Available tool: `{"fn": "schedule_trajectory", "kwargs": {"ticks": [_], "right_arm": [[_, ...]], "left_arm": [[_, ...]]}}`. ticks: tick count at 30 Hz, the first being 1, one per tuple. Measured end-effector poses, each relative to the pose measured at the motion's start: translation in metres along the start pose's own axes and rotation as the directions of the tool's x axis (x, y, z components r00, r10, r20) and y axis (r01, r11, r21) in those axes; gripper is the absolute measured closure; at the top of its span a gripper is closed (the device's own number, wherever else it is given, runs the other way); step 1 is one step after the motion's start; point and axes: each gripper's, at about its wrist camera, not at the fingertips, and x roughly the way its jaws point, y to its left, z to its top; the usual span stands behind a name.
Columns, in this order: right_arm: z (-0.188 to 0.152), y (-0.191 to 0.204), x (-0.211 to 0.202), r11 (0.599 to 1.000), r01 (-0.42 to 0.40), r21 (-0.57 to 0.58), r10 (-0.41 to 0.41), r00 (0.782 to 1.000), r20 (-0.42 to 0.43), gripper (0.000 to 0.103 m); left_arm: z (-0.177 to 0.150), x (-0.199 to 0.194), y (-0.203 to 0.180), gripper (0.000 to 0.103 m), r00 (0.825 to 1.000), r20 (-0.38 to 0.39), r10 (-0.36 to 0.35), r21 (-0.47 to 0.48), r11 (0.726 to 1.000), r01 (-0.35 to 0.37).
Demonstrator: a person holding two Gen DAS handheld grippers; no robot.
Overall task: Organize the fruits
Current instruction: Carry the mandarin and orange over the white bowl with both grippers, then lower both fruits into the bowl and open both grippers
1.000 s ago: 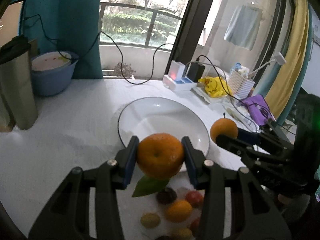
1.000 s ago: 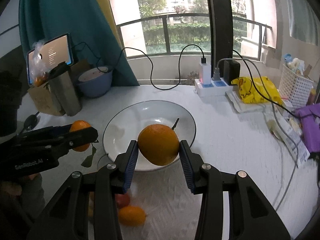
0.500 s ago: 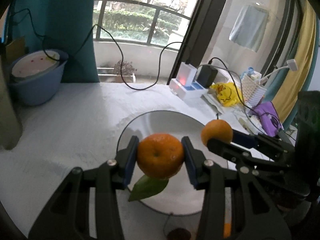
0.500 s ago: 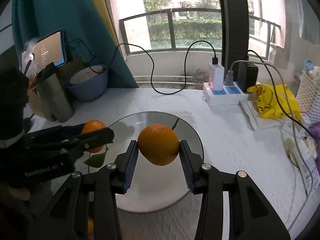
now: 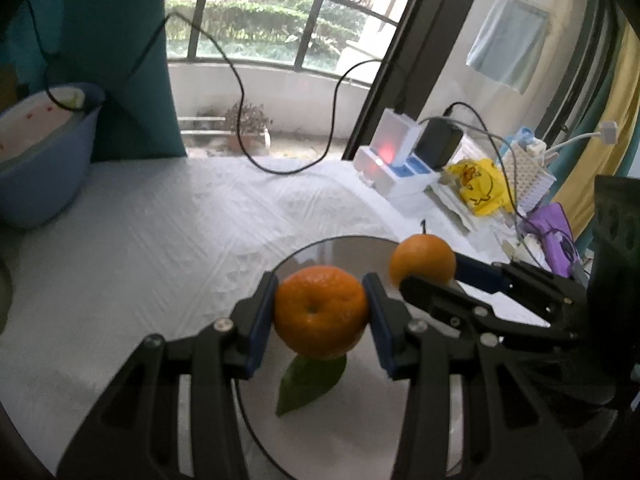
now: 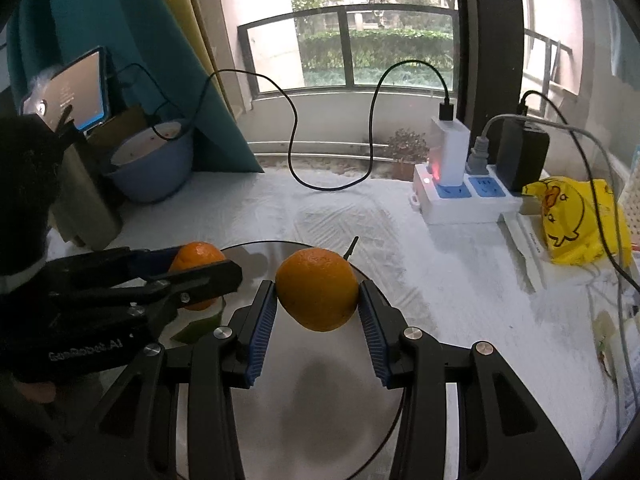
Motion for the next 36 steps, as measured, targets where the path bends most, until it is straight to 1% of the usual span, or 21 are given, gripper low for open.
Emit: {"fn": "schedule_trajectory", "kwargs": {"ticks": [5, 11, 17, 18, 19, 20, 21, 28, 36], "right_arm": [[0.0, -0.007, 0.008, 0.998, -0.046, 0.034, 0.046, 0.999, -0.017, 0.058], [-0.003, -0.009, 0.014, 0.998, -0.036, 0.054, 0.038, 0.999, -0.039, 0.058], [-0.003, -0.006, 0.014, 0.998, -0.009, 0.06, 0.012, 0.999, -0.051, 0.057], [-0.003, -0.005, 0.013, 0.998, -0.007, 0.058, 0.01, 0.999, -0.048, 0.056], [-0.002, -0.004, 0.011, 0.998, -0.008, 0.055, 0.011, 0.999, -0.045, 0.05], [-0.001, -0.004, 0.009, 0.999, -0.009, 0.053, 0.011, 0.999, -0.04, 0.045], [-0.001, -0.003, 0.006, 0.999, -0.007, 0.05, 0.009, 0.999, -0.031, 0.044], [0.001, 0.005, -0.022, 0.999, 0.007, 0.034, -0.007, 1.0, 0.019, 0.044], [-0.01, 0.014, -0.057, 0.999, 0.013, 0.034, -0.014, 0.999, 0.047, 0.044]], "left_arm": [[0.002, 0.004, 0.003, 0.058, 0.999, -0.005, -0.031, -0.017, 0.999, 0.031], [0.001, 0.007, 0.006, 0.057, 0.998, -0.036, -0.047, -0.039, 0.998, 0.045], [0.002, 0.001, 0.004, 0.056, 0.999, -0.018, -0.047, -0.038, 0.998, 0.046], [0.003, -0.002, 0.003, 0.055, 0.999, -0.008, -0.051, -0.037, 0.998, 0.051], [0.004, -0.005, 0.002, 0.054, 0.999, 0.002, -0.052, -0.033, 0.998, 0.052], [0.006, -0.009, 0.0, 0.051, 0.999, 0.015, -0.049, -0.028, 0.998, 0.049], [0.007, -0.013, -0.001, 0.048, 0.999, 0.024, -0.047, -0.026, 0.999, 0.048], [0.006, -0.046, -0.005, 0.047, 0.996, 0.079, -0.035, -0.04, 0.998, 0.039], [-0.013, -0.082, -0.014, 0.047, 0.994, 0.11, -0.015, -0.03, 0.999, 0.019]]}}
